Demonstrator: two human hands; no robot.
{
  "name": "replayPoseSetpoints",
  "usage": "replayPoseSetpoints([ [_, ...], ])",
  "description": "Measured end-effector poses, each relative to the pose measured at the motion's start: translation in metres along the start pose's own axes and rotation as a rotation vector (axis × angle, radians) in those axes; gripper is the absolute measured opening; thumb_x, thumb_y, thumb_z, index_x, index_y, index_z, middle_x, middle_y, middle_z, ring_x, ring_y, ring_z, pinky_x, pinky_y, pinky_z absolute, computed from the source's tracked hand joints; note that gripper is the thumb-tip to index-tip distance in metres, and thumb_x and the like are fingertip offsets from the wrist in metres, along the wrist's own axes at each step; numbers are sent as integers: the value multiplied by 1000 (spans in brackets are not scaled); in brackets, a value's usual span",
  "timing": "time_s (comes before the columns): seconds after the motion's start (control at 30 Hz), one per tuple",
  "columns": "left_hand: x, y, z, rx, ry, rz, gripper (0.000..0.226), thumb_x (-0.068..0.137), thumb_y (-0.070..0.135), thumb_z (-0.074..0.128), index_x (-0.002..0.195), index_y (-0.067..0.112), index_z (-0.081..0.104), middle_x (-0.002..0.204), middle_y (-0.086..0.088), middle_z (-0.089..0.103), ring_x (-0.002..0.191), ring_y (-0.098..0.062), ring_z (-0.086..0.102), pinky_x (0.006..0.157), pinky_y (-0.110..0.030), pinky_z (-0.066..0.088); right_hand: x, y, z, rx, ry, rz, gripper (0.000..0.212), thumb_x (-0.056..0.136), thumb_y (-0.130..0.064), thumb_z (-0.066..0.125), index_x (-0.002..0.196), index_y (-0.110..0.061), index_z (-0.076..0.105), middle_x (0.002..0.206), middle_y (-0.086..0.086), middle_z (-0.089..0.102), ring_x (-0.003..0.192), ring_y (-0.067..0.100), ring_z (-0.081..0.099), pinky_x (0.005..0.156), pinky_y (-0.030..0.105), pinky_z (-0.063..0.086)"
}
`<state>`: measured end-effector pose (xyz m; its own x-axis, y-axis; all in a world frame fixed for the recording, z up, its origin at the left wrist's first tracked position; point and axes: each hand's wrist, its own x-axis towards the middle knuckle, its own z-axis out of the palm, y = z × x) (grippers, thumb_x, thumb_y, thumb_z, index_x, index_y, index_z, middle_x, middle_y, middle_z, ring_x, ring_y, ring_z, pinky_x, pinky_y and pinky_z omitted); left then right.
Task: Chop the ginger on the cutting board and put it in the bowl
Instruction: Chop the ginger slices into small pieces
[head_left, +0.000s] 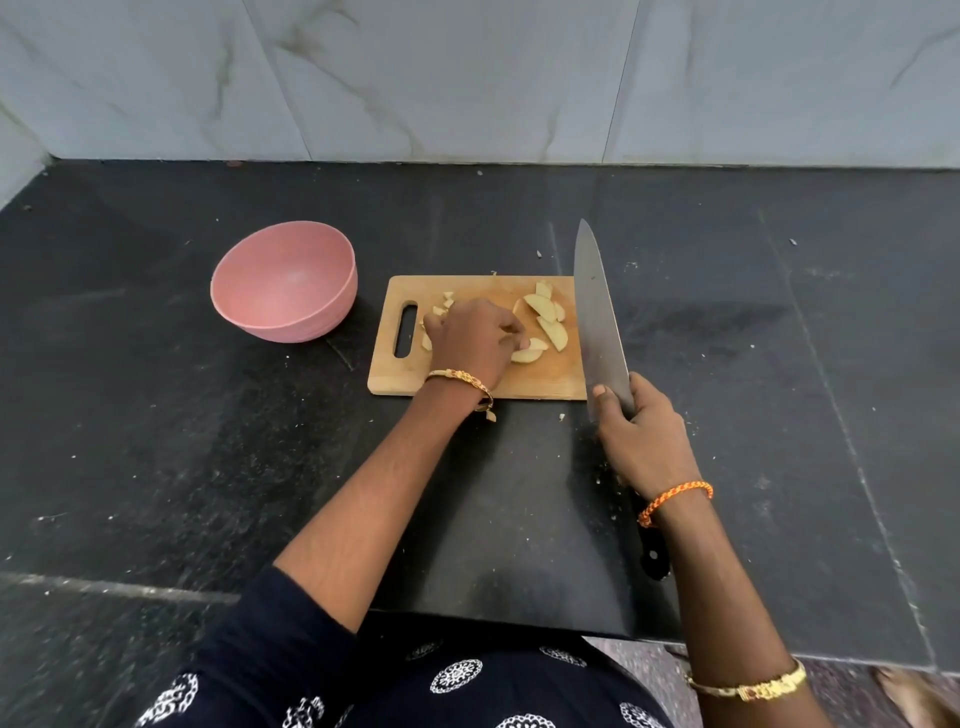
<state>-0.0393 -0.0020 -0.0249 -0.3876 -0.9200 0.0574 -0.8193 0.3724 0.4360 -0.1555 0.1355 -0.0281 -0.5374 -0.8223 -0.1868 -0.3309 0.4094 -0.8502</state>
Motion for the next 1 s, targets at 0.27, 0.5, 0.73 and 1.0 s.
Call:
replayPoseSetpoints([
  [0.27,6,4,-5,346,-170,249,29,90,41,54,112,25,66,109,1,66,111,-21,50,96,-42,25,1,0,-1,1,-16,-17,15,95,-26,48,82,-22,50,69,-11,53,67,12,52,54,23,38],
  [0.5,17,10,-9,414,-218,246,31,86,46,57,99,23,72,97,2,68,99,-20,54,89,-39,26,3,0,-2,22,-26,-31,10,95,-25,49,86,-22,51,69,-13,52,65,10,50,54,23,37],
  [0.73,26,13,-11,394,-221,283,26,92,33,50,90,19,72,87,1,67,80,-15,51,93,-39,27,1,-2,-3,18,-39,-26,13,95,-24,50,84,-18,52,67,-10,51,61,6,49,52,21,33],
  [1.0,-1,-4,-8,403,-117,389,27,95,34,45,103,23,68,103,3,63,101,-18,50,88,-38,27,1,-5,-5,-1,-30,-6,19,95,-24,49,76,-24,49,66,-9,51,59,5,48,50,19,33],
])
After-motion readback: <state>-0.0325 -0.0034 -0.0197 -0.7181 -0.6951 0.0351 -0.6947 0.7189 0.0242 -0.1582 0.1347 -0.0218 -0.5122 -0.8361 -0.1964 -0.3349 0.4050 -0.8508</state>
